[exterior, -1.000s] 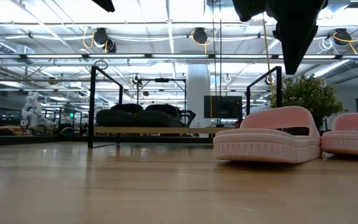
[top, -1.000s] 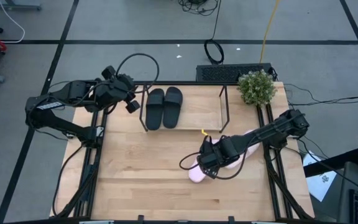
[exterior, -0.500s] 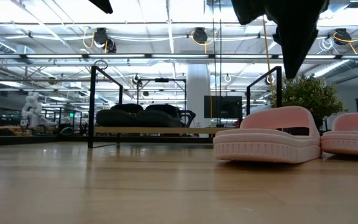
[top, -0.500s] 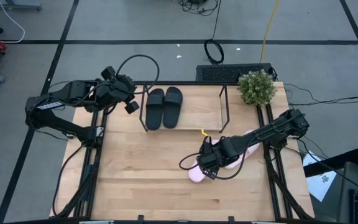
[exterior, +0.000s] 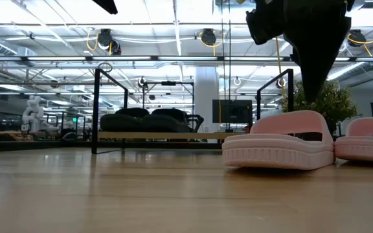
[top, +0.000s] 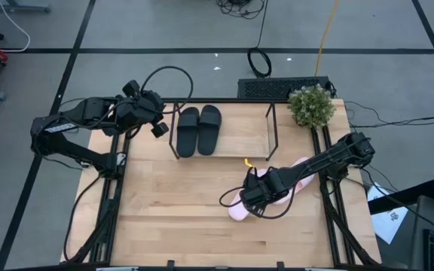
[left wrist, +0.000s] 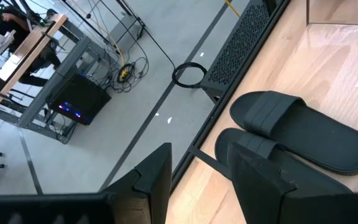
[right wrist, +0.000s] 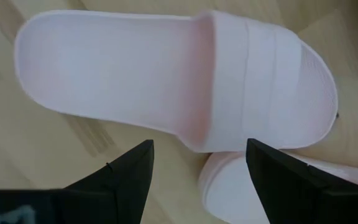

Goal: Pick and place slides into the shelf
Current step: Put the left pink slipper on the shelf

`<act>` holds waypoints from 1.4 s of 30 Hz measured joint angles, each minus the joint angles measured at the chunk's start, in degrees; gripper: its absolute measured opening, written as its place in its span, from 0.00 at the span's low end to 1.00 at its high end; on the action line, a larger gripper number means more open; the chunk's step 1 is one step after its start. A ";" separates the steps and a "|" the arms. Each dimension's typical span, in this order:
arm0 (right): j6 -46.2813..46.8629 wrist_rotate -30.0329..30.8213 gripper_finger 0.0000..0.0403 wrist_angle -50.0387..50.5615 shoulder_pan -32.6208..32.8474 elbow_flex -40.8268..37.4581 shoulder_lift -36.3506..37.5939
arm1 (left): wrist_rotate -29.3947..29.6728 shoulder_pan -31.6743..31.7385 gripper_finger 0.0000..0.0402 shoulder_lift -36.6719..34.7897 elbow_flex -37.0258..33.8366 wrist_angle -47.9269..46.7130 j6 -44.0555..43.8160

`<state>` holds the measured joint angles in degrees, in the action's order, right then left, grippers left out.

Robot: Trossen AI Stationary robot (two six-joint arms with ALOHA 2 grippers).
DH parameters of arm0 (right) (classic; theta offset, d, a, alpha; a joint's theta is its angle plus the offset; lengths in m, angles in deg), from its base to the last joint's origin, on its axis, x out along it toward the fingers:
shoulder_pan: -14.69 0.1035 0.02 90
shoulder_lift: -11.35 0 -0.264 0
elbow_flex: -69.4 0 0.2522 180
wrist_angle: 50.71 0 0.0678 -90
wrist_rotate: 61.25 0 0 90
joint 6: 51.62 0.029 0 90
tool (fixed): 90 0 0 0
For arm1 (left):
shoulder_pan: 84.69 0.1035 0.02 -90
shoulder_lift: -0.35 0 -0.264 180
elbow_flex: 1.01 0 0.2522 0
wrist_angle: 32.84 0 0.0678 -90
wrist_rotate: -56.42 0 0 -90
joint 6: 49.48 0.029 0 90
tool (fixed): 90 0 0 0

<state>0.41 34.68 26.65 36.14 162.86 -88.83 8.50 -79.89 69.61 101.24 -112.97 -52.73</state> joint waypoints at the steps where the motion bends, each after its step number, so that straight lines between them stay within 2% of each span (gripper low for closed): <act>1: 0.01 -0.02 0.61 -0.12 -0.09 -0.34 0.00 | 0.00 0.02 0.40 0.00 0.00 0.00 0.00; 9: 1.27 0.31 0.61 0.01 -0.15 -1.78 0.00 | 0.00 0.01 0.40 0.00 0.00 0.00 0.00; 21: 1.31 4.52 0.61 -0.10 -0.50 -1.78 0.00 | 0.00 0.00 0.40 0.00 0.00 0.00 0.00; 31: 1.52 4.52 0.61 -0.21 -0.52 -2.02 0.00 | -0.02 0.02 0.40 0.00 0.00 0.00 0.02; 42: 4.55 3.02 0.61 -1.10 -0.50 -6.75 -0.02 | -0.02 0.02 0.40 0.00 0.00 0.00 0.37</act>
<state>4.96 37.70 25.54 35.64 156.11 -88.85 8.48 -79.87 69.61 101.24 -112.97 -52.35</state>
